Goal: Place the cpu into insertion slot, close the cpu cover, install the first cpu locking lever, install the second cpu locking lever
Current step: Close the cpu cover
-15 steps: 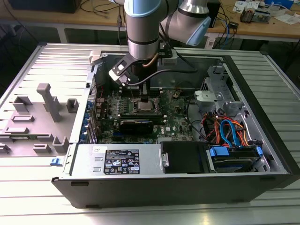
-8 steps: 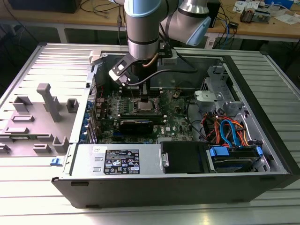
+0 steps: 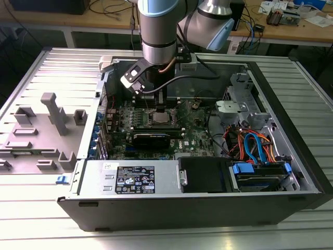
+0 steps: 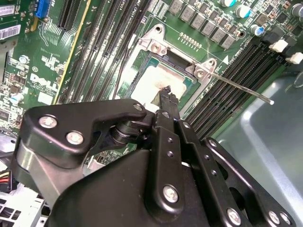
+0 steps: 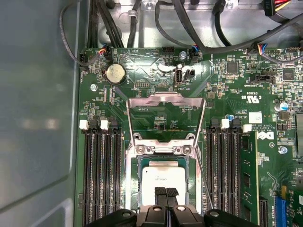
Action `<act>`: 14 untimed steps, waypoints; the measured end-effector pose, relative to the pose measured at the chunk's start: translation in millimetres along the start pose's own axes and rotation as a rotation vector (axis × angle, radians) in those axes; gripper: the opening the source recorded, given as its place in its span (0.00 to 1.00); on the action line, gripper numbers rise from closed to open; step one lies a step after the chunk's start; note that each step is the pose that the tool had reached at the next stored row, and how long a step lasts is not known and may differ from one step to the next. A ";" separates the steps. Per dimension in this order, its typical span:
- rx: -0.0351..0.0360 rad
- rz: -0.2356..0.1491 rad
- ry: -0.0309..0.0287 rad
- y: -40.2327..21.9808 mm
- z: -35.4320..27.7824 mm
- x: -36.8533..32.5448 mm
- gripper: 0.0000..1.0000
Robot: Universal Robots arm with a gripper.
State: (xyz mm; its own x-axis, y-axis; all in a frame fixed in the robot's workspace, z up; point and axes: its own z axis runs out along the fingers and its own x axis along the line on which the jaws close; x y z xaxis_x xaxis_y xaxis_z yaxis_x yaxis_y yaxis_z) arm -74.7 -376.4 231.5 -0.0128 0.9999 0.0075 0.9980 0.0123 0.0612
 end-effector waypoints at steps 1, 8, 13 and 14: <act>-0.0003 0.000 0.0001 0.1 -1.0 0.0 0.11; -0.0006 0.000 0.0002 0.2 -5.3 0.1 0.11; -0.0004 0.000 -0.0001 0.3 -6.8 0.0 0.11; -0.0004 0.000 -0.0001 0.3 -7.0 0.1 0.11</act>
State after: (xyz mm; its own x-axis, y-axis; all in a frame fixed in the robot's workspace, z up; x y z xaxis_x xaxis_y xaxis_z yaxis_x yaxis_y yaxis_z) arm -74.9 -376.4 238.5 -0.0128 0.9999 0.0074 0.9980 0.0123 0.0617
